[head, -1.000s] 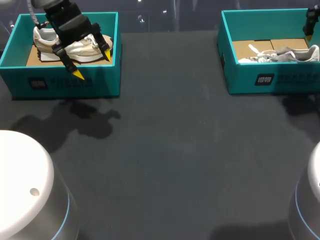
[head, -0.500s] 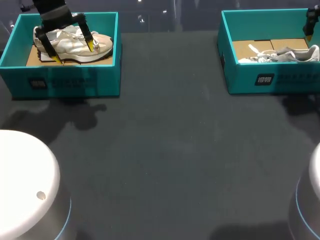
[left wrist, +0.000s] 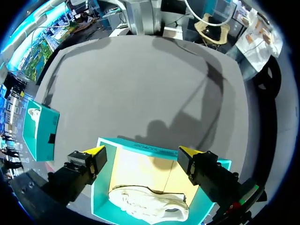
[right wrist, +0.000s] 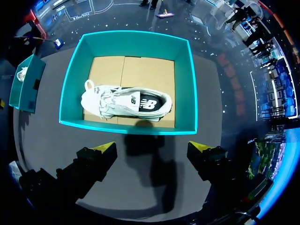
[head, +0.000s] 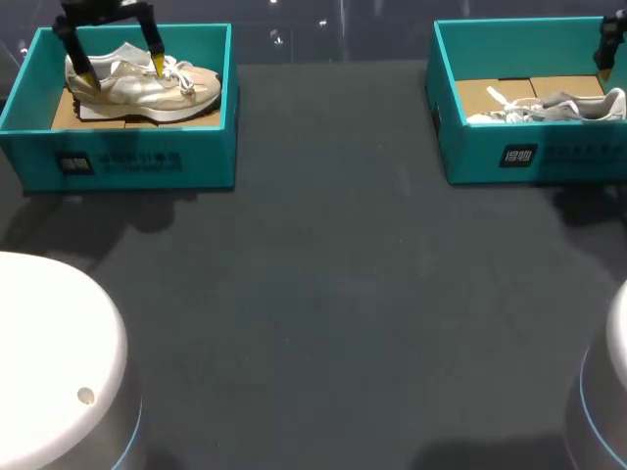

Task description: Take the shoe out of the shoebox, open the shoe tongue, remove and reinsert the insole, then place the shoe into the shoebox

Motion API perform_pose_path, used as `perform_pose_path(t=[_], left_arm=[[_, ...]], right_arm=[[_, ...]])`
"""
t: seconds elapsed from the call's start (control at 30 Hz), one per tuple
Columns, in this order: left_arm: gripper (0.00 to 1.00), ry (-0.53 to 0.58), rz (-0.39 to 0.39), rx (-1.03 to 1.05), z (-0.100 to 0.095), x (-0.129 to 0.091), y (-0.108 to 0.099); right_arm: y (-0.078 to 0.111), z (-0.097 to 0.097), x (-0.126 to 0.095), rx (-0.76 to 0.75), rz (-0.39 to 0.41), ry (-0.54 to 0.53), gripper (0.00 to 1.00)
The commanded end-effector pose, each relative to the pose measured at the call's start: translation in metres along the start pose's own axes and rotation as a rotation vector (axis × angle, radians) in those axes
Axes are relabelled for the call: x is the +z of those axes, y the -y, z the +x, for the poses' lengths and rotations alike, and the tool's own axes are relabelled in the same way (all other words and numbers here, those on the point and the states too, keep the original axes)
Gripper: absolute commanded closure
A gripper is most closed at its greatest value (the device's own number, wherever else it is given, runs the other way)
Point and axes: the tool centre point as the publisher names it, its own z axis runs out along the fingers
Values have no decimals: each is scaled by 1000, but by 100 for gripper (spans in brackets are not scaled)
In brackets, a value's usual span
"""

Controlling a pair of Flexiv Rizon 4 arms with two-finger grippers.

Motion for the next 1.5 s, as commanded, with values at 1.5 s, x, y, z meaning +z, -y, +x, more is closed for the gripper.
perform_pose_path(t=[1.5], left_arm=[[0, -7, -195, 90, 82, -1, -210]], right_arm=[[0, 0, 0, 0, 1, 0, 0]])
